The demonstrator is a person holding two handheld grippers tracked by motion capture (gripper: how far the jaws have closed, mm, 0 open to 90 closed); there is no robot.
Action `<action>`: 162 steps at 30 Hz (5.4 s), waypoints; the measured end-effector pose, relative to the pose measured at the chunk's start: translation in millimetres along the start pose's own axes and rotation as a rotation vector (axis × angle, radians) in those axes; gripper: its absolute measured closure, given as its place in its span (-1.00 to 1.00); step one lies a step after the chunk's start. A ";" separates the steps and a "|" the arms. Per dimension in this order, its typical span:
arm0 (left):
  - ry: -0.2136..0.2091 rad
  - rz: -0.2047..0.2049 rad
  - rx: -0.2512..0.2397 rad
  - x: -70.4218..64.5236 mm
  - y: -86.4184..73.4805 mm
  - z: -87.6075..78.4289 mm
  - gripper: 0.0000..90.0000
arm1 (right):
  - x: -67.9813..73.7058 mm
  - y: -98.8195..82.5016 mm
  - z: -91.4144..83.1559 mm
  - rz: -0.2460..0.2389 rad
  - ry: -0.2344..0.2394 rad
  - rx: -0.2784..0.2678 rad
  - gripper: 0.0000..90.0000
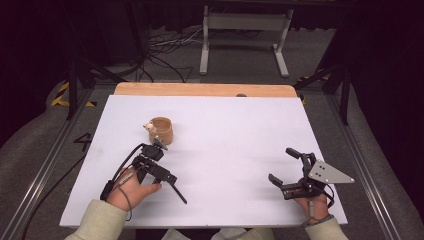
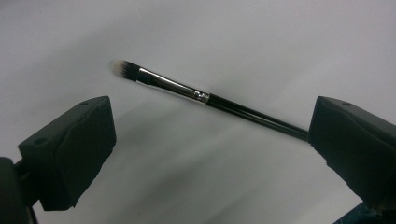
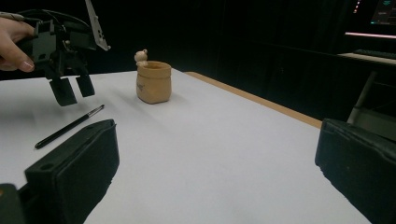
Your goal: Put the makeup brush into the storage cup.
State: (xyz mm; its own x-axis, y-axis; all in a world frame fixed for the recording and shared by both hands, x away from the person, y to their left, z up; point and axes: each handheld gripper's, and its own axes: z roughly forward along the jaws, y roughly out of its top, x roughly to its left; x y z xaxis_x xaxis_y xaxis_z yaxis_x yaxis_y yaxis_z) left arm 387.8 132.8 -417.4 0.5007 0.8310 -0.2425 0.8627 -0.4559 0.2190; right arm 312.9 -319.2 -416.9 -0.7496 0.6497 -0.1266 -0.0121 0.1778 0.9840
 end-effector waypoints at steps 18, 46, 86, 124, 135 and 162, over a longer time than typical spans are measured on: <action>0.051 -0.013 0.022 -7.6 -3.3 20.2 -0.95 | -0.9 -0.4 -0.7 0.012 0.004 -0.007 -1.00; 0.079 -0.046 -0.001 -16.8 -2.1 22.1 -0.85 | -0.4 -1.0 0.3 -0.001 -0.001 0.005 -0.99; 0.196 0.030 0.104 -12.8 1.8 10.9 0.63 | -0.6 -2.6 -0.4 -0.001 -0.013 0.007 -0.99; 0.131 0.147 -0.038 -24.6 10.6 -54.1 0.84 | -1.8 -4.2 -3.4 0.004 -0.041 0.012 -1.00; 0.129 0.169 -0.191 -22.4 8.3 -72.7 0.84 | -1.1 -5.3 -5.8 0.006 -0.045 0.019 -1.00; 0.068 0.240 -0.730 -10.9 -6.4 -96.4 0.84 | 0.0 -8.2 -7.2 0.007 -0.041 0.038 -1.00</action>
State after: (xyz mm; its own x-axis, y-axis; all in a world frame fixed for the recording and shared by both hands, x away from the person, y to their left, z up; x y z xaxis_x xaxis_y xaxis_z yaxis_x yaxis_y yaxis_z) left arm 369.9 157.5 -325.1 0.6423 0.7644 -0.0559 0.4535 -0.3201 0.8318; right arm 308.2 -326.0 -424.0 -0.7219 0.6806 -0.1252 0.0190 0.2004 0.9795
